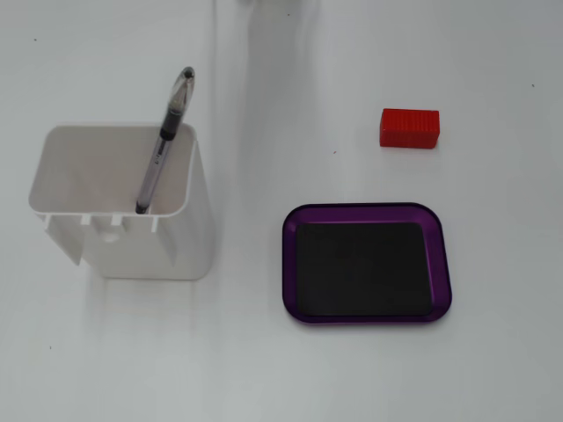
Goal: Pick up the pen and put it in the pen holder.
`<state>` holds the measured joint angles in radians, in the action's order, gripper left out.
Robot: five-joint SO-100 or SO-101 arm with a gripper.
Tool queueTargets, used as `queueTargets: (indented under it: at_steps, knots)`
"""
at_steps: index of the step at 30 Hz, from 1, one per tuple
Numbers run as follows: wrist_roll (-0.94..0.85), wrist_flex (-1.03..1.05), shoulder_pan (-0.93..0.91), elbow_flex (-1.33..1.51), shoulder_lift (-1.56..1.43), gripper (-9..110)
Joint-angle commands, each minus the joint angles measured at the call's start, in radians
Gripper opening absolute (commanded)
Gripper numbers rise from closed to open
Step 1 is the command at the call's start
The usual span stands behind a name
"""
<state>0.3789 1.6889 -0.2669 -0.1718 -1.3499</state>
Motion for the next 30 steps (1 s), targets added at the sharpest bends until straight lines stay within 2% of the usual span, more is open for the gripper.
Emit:
queueTargets:
  at_steps: [1, 5, 9, 18, 30]
  knots:
    - [-0.126, 0.005, 0.034, 0.044, -0.195, 12]
    - [-0.225, 0.005, 0.155, 0.330, -0.445, 12]
    - [-0.258, 0.002, 0.238, 0.749, -0.718, 12]
    - [-0.258, -0.025, 0.281, 1.729, -1.319, 12]
    - [-0.261, -0.385, 0.278, 2.806, -2.105, 12]
